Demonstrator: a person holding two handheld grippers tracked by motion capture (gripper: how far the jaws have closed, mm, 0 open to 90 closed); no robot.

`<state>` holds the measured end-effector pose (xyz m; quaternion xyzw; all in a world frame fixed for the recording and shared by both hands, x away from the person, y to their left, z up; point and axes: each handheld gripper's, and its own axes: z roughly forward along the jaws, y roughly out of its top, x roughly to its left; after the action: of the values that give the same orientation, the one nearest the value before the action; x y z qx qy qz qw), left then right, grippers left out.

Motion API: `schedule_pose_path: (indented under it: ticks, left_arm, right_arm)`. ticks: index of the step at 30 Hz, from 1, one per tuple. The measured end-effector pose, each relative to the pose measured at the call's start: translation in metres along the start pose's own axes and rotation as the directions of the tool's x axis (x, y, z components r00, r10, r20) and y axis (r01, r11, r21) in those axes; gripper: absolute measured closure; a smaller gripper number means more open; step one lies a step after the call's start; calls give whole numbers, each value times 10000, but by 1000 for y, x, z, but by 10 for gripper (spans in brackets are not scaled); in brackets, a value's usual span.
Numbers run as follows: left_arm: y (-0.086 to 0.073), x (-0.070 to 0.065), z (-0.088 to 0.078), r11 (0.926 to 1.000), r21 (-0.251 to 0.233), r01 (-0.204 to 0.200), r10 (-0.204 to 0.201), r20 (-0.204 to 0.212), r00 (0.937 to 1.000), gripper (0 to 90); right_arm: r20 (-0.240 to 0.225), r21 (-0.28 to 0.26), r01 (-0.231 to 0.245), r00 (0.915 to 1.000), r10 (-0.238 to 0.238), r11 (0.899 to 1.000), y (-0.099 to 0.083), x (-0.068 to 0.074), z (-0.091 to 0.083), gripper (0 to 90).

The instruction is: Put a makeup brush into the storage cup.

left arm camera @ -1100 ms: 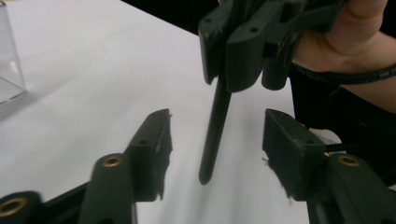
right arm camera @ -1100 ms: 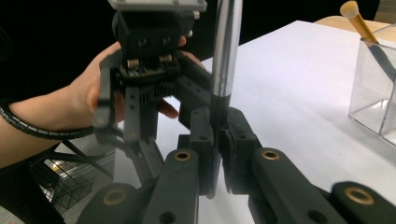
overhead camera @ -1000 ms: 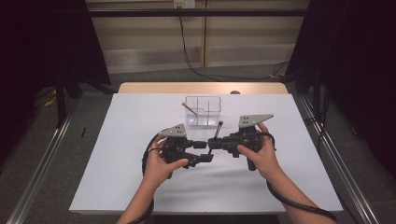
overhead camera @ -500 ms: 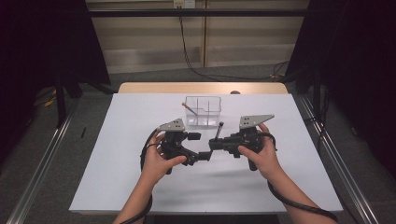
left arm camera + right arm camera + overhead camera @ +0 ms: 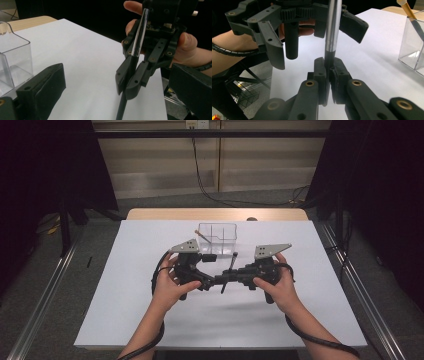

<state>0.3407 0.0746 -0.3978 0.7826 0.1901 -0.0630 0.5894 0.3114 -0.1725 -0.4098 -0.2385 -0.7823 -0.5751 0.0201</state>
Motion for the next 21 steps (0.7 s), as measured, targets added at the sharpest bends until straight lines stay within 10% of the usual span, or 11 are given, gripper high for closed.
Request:
schedule_pose_path:
  ticks: [21]
  left_arm:
    - [10,0,3,9972,-669,-328,342,201,9992,422]
  right_arm:
    - [67,67,66,10000,-66,10000,-1,1,2,843]
